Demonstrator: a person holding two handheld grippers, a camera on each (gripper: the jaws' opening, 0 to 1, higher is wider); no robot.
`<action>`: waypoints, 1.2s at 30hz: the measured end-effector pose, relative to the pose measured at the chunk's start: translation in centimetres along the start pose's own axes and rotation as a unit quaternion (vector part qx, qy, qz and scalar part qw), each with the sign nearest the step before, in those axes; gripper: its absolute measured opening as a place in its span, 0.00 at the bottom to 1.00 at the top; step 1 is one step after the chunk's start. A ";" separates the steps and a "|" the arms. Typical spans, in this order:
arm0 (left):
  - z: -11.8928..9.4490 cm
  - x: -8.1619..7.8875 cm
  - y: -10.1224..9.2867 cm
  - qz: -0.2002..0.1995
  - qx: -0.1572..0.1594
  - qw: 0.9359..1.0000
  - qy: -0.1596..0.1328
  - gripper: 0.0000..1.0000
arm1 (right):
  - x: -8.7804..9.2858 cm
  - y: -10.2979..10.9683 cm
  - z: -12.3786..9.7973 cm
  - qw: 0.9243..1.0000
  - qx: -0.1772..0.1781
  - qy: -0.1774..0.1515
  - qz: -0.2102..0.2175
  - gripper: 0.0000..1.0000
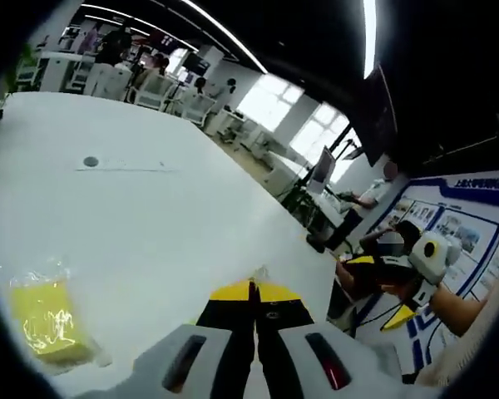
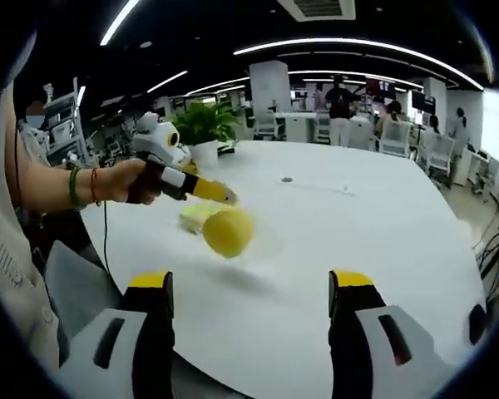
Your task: Compare the silicone blocks by pressing each to a similar depth, holding the contact briefly, and releasing to observe deformation and rebound differences across the visible hardness samples.
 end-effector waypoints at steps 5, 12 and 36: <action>1.6 -1.0 2.0 -0.045 -0.010 0.999 -0.027 0.00 | -0.1 -1.0 -1.0 1.000 0.019 -0.005 -0.002 0.65; 3.4 -1.6 5.6 -0.110 -0.040 0.991 -0.059 0.00 | 0.6 -1.5 -0.6 1.000 0.025 0.006 0.005 0.65; 5.8 0.9 15.6 -0.024 -0.216 0.976 -0.003 0.00 | 2.2 -2.0 0.7 0.999 0.022 0.042 0.019 0.61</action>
Point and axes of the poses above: the point that each gripper's makers call its tool centre point, and the gripper's own axes: z roughly forward along the fingers, y roughly to its left, x roughly out of its underside, the point moved 3 cm from there along -z, roughly backward along the fingers, and after that the axes turned 4 degrees about -x, right-handed, at the moved point
